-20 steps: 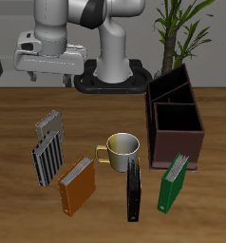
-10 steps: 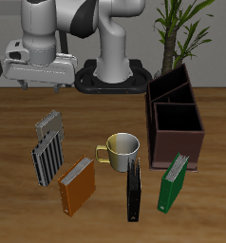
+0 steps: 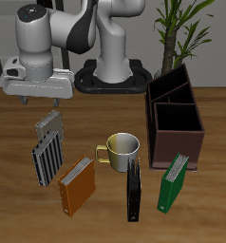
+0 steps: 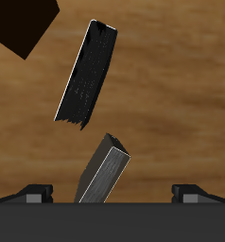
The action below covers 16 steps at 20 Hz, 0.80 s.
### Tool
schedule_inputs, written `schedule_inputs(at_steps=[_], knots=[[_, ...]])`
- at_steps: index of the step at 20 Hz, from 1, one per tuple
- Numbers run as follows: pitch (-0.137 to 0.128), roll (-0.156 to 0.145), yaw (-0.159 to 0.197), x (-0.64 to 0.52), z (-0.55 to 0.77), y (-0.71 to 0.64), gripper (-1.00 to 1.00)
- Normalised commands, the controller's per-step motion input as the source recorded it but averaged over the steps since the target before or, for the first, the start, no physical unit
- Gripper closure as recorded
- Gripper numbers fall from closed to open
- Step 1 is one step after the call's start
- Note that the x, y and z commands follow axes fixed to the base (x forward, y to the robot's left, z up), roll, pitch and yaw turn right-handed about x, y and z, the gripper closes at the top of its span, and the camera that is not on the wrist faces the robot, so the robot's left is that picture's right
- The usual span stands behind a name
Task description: Place the yellow book into the left desk caddy's front compartment and place the orange book into the left desk caddy's left compartment and place the black book into the left desk caddy's back compartment
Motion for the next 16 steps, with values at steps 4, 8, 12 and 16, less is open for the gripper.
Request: schedule_inputs(at_steps=[4,8,12,16], knots=[[-0.004,-0.009,-0.043,0.01,-0.36,0.04,-1.00],[-0.029,0.010,-0.022,-0.09,-0.14,-0.02,-1.00],[-0.012,-0.019,-0.033,-0.14,-0.18,-0.06,-1.00],[0.005,0.019,0.000,-0.11,-0.25,0.01,-1.00]])
